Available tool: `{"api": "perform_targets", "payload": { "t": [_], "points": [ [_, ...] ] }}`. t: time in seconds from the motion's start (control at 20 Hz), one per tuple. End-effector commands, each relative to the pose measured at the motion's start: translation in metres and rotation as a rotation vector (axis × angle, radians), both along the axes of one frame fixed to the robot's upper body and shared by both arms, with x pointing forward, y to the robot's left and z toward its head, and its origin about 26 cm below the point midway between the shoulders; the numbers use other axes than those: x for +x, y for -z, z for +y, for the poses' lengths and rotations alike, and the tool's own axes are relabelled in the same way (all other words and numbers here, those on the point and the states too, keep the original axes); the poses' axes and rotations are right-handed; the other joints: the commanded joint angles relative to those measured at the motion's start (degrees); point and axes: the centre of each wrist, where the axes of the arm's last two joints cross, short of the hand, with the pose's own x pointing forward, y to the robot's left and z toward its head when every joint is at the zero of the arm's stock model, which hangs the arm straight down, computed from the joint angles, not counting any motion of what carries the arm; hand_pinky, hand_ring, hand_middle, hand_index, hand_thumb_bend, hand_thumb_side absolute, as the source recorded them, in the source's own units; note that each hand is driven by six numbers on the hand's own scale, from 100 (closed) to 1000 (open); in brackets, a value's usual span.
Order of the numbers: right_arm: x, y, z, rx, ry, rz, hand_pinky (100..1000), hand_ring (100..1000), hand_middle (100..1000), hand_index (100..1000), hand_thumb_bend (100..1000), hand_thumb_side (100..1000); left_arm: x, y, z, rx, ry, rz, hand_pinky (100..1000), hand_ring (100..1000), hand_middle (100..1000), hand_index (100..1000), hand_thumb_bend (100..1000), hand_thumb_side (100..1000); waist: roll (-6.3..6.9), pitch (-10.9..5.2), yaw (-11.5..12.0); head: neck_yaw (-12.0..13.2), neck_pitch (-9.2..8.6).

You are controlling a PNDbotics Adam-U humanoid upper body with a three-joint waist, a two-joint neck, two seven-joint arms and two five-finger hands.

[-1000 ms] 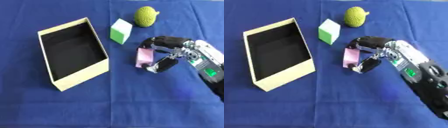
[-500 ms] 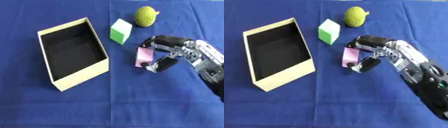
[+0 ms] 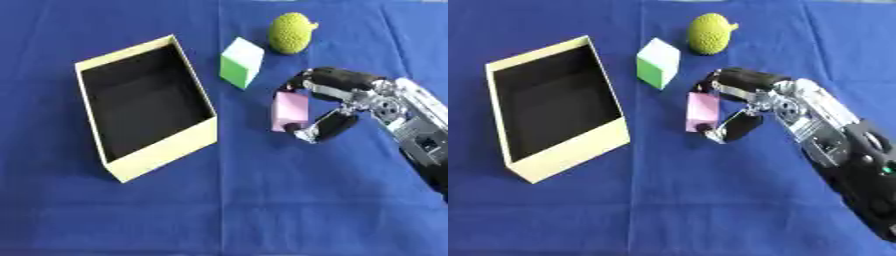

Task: Pick up objects on the table and place them in the box.

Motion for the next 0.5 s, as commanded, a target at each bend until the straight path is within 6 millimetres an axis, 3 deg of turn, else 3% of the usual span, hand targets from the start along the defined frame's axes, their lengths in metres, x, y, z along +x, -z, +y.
{"api": "perform_targets", "payload": {
  "t": [0.05,0.5],
  "points": [
    [-0.011,-0.034,0.006,0.029,-0.058,-0.074,870,820,345,653,100,100,-0.003,-0.008,0.001,0.017,0.000,-0.030,711,846,775,808,186,655,0.10,-1.56,-0.11,-0.19,0.30],
    [-0.025,-0.105,0.065,0.107,-0.300,-0.206,863,784,326,642,100,100,-0.003,-0.009,0.000,0.012,0.005,-0.043,713,842,773,809,196,643,-0.07,-1.88,0.17,-1.37,0.72]
  ]
}}
